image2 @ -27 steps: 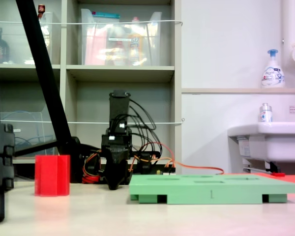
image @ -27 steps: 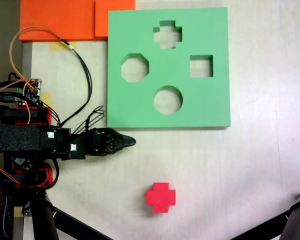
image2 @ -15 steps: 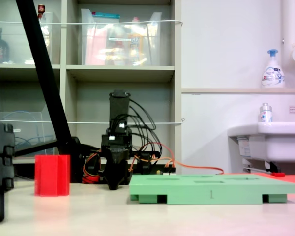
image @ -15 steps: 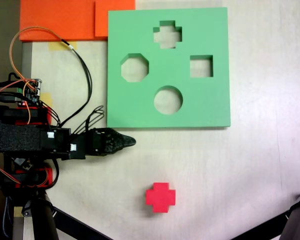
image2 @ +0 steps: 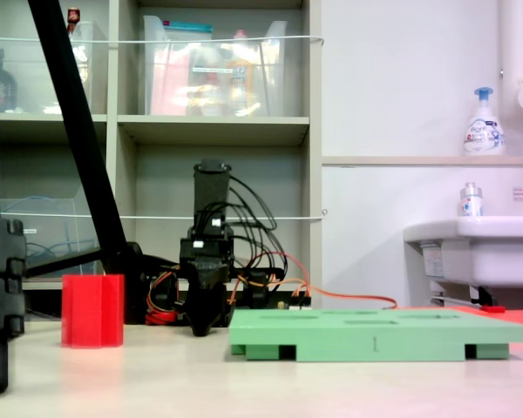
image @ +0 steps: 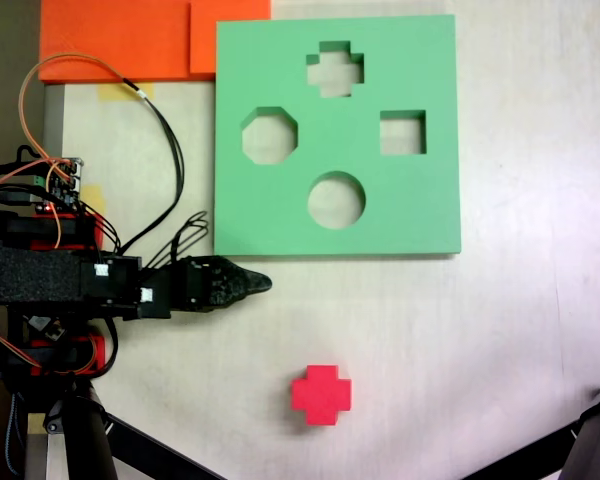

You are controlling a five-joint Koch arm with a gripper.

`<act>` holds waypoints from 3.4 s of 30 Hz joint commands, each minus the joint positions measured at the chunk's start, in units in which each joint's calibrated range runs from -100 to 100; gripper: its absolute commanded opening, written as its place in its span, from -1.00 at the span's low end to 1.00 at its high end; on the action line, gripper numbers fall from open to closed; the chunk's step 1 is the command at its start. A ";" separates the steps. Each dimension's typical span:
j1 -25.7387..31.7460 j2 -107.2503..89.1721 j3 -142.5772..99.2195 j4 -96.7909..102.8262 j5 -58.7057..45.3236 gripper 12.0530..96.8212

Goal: Put the cross columnar block into the corresponding hole

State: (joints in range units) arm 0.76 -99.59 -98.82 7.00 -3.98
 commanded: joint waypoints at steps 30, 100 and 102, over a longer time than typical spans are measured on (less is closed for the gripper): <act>-3.91 -0.41 65.72 -82.35 43.37 -0.38; -12.65 96.80 116.67 -89.67 40.39 -0.14; -12.65 96.80 116.17 -89.67 40.15 -0.15</act>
State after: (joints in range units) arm -11.89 -2.60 16.22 -83.46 37.00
